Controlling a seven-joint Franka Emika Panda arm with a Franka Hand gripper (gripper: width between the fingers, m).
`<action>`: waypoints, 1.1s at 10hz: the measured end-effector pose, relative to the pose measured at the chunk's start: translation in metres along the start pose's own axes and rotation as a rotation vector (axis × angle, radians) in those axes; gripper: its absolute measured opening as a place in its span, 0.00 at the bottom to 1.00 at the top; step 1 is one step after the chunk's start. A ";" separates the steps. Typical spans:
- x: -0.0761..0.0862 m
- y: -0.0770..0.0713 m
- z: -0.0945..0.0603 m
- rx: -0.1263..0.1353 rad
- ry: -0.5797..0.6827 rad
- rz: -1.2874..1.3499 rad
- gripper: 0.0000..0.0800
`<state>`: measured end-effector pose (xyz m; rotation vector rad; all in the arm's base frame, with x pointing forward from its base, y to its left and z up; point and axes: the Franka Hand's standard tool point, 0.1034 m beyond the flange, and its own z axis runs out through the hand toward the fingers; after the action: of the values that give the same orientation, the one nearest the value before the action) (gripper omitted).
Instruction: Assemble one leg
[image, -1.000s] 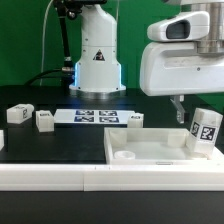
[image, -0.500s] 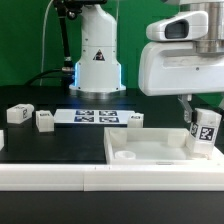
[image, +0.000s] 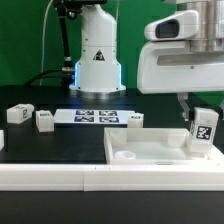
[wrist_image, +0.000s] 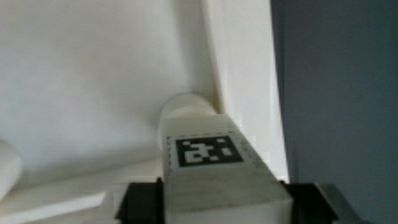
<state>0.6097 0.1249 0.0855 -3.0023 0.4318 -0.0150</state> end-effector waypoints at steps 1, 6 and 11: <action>0.001 0.000 0.000 0.007 0.002 0.098 0.38; 0.001 -0.002 0.003 0.038 0.010 0.561 0.38; -0.004 -0.011 0.004 0.037 -0.008 0.849 0.38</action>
Offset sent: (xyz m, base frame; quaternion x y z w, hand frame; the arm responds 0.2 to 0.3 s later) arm -0.0001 -0.0038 -0.0075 -0.0032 0.0211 0.2382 0.9710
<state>0.6087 0.1374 0.0828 -2.5308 1.6134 0.0569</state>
